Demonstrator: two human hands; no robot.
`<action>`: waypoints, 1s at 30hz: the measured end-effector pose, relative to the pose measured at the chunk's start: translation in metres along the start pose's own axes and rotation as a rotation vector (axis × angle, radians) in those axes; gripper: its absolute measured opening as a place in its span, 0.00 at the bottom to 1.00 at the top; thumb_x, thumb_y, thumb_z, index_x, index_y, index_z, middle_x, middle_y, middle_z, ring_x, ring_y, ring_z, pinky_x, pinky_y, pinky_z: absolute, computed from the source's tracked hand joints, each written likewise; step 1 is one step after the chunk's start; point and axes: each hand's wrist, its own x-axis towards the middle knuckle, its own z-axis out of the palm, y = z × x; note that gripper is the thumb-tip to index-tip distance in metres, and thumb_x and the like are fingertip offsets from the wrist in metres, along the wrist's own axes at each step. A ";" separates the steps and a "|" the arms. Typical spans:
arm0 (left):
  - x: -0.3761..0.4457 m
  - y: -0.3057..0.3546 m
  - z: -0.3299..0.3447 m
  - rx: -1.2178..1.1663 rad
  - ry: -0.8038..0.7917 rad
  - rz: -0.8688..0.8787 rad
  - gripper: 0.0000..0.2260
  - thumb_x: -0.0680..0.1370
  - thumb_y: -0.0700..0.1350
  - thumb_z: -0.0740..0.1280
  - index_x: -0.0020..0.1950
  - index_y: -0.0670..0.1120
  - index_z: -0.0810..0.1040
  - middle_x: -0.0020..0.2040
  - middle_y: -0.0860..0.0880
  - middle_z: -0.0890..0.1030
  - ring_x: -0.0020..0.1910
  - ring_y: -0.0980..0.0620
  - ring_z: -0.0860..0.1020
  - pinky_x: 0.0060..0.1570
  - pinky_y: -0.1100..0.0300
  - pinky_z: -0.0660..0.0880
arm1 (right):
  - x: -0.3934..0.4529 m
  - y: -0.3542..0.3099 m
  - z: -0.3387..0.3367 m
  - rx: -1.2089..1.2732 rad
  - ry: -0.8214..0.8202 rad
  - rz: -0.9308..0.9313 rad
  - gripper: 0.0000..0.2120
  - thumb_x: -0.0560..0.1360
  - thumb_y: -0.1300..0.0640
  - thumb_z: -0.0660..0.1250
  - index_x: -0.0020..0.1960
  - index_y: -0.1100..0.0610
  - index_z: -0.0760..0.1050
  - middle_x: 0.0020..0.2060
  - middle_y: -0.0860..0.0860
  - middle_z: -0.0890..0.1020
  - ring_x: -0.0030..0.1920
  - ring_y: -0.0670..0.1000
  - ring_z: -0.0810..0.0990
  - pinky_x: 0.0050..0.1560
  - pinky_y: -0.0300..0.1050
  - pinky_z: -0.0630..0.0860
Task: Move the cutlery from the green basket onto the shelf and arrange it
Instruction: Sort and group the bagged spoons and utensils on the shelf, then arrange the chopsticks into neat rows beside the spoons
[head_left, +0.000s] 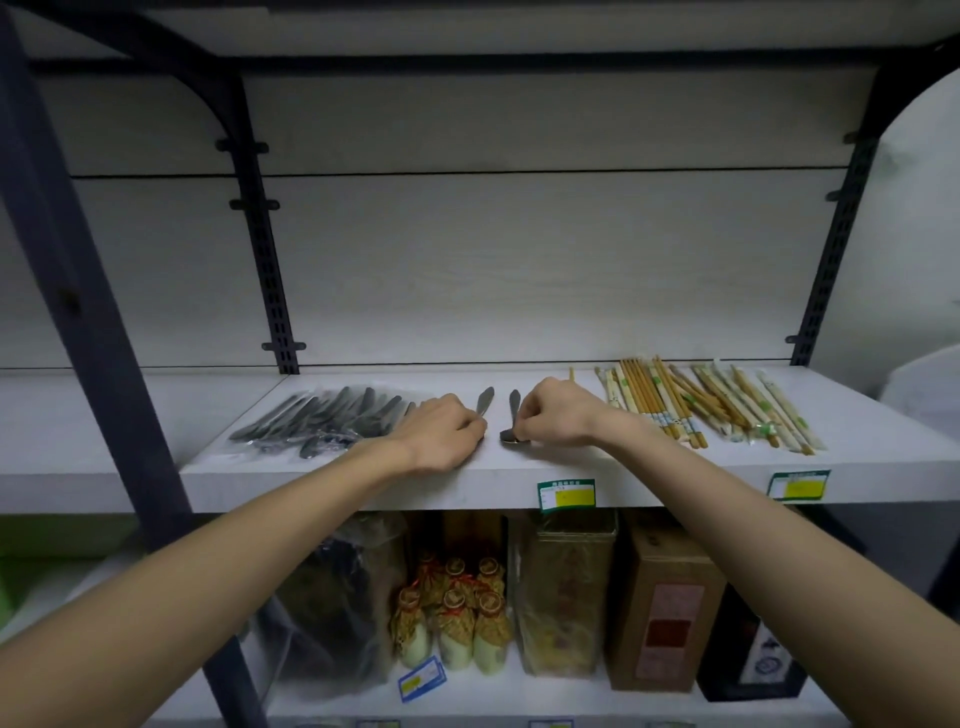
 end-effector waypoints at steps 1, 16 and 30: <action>0.000 0.001 -0.002 -0.005 -0.006 -0.003 0.22 0.83 0.52 0.55 0.33 0.44 0.71 0.35 0.47 0.72 0.41 0.42 0.75 0.39 0.50 0.69 | -0.002 -0.002 -0.001 0.004 -0.004 0.011 0.10 0.73 0.47 0.72 0.36 0.50 0.78 0.40 0.49 0.82 0.47 0.52 0.80 0.44 0.44 0.74; -0.011 0.017 -0.013 0.081 -0.140 -0.002 0.19 0.83 0.51 0.53 0.50 0.46 0.82 0.46 0.45 0.76 0.47 0.42 0.75 0.43 0.51 0.68 | -0.019 -0.026 0.010 -0.067 0.107 0.038 0.10 0.75 0.50 0.71 0.36 0.50 0.76 0.37 0.48 0.80 0.44 0.52 0.80 0.42 0.44 0.73; -0.019 0.020 -0.018 0.079 -0.183 -0.006 0.17 0.83 0.52 0.53 0.49 0.45 0.79 0.44 0.47 0.77 0.47 0.44 0.75 0.48 0.50 0.71 | -0.017 -0.024 0.005 -0.025 0.111 0.053 0.12 0.76 0.55 0.66 0.50 0.59 0.85 0.48 0.56 0.86 0.50 0.57 0.83 0.53 0.55 0.82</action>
